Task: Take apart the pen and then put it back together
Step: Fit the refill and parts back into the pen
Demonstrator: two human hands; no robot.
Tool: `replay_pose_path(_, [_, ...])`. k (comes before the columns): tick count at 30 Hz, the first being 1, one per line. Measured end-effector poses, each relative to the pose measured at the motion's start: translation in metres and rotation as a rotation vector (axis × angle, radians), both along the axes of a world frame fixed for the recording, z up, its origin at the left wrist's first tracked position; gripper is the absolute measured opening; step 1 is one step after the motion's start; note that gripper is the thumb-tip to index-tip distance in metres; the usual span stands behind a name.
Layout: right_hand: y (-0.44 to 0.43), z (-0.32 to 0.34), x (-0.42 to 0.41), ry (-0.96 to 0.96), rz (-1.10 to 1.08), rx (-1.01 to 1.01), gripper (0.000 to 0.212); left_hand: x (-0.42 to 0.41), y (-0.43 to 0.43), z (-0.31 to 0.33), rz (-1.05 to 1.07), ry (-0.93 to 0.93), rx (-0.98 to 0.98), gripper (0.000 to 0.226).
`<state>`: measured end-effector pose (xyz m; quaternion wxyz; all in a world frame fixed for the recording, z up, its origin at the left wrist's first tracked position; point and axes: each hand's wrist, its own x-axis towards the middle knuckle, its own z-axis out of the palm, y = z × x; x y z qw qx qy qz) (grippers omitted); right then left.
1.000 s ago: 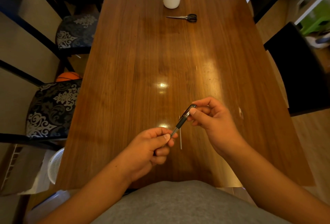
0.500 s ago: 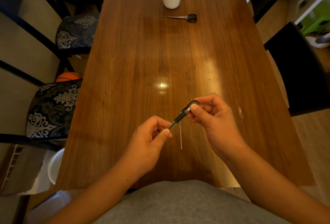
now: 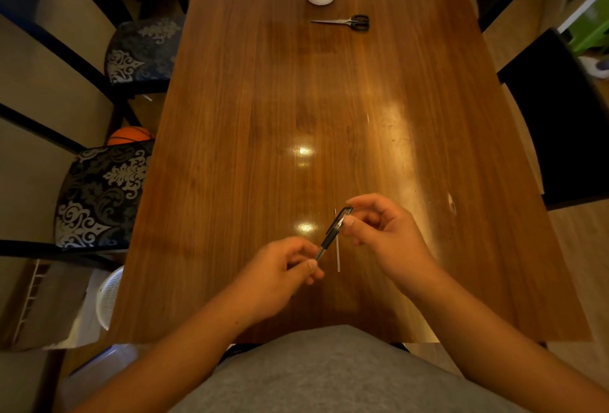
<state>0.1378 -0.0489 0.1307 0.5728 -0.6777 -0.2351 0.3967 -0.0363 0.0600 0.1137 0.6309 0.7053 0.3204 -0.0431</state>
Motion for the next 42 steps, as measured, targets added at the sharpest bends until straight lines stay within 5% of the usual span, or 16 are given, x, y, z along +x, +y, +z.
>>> replay_pose_path(6, [-0.043,-0.074,0.017,-0.548,0.178,-0.620,0.061,-0.015,0.005,-0.036,0.147,0.217,-0.054,0.014])
replay_pose_path(10, [-0.080,-0.120,0.027,-0.839,0.399,-0.857,0.074,-0.020,0.005,-0.051,0.160,0.317,-0.022,0.012])
replay_pose_path(24, [-0.103,-0.155,0.028,-1.013,0.429,-0.863,0.071,0.015,-0.008,-0.092,0.064,0.490,0.271,0.004])
replay_pose_path(33, [-0.108,-0.158,0.034,-1.017,0.441,-0.822,0.069,0.036,-0.012,-0.101,-0.087,0.520,0.596,0.018])
replay_pose_path(42, [-0.108,-0.159,0.035,-1.032,0.439,-0.824,0.068,0.042,-0.014,-0.099,-0.072,0.522,0.595,0.020])
